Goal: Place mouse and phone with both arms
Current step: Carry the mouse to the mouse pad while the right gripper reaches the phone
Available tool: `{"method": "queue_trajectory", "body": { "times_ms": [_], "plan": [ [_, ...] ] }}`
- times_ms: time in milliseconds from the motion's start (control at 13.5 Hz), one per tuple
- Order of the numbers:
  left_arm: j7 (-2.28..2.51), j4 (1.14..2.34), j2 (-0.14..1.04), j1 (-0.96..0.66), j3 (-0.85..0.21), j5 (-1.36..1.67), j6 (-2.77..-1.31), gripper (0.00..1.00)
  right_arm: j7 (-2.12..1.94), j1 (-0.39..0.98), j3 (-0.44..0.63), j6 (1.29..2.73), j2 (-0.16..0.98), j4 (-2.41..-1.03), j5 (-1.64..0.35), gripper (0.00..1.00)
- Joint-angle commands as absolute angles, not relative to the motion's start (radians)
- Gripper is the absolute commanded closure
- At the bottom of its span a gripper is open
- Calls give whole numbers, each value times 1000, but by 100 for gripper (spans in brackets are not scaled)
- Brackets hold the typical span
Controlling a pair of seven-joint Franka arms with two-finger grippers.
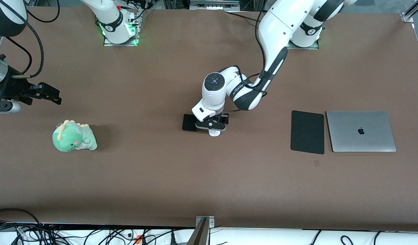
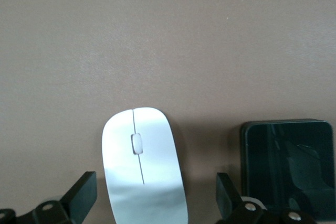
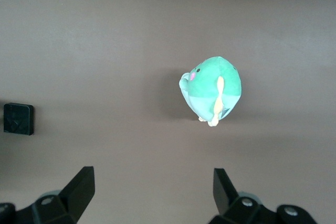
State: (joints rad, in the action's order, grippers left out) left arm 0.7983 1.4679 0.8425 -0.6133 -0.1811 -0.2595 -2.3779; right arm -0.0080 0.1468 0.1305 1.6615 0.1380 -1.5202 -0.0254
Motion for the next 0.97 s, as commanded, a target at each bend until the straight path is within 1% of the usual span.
{"method": "queue_trajectory", "body": {
  "times_ms": [0, 223, 297, 371, 446, 520, 594, 743, 891],
  "plan": [
    [816, 1437, 876, -624, -167, -296, -2376, 0, -18, 143, 127, 1654, 146, -1500, -32, 0],
    [816, 1445, 887, -621, -169, -298, -2430, 0, -20, 144, 126, 1644, 156, -1502, -32, 0],
    [816, 1445, 887, -621, -167, -298, -2430, 31, -23, 149, 126, 1640, 184, -1505, -32, 0],
    [816, 1443, 884, -621, -169, -298, -2430, 55, -21, 159, 126, 1626, 198, -1509, -34, 0],
    [808, 1443, 881, -618, -169, -298, -2430, 63, -20, 167, 126, 1611, 195, -1516, -34, 0],
    [799, 1445, 877, -612, -169, -298, -2427, 78, -17, 188, 126, 1609, 195, -1516, -22, 0],
    [801, 1442, 873, -606, -169, -298, -2422, 80, -15, 211, 129, 1608, 193, -1519, -15, 0],
    [781, 1443, 845, -578, -169, -299, -2389, 80, -15, 215, 127, 1592, 195, -1520, -5, 0],
    [727, 1427, 799, -552, -172, -290, -2250, 80, -18, 215, 127, 1566, 196, -1520, -2, 0]
  ]
}}
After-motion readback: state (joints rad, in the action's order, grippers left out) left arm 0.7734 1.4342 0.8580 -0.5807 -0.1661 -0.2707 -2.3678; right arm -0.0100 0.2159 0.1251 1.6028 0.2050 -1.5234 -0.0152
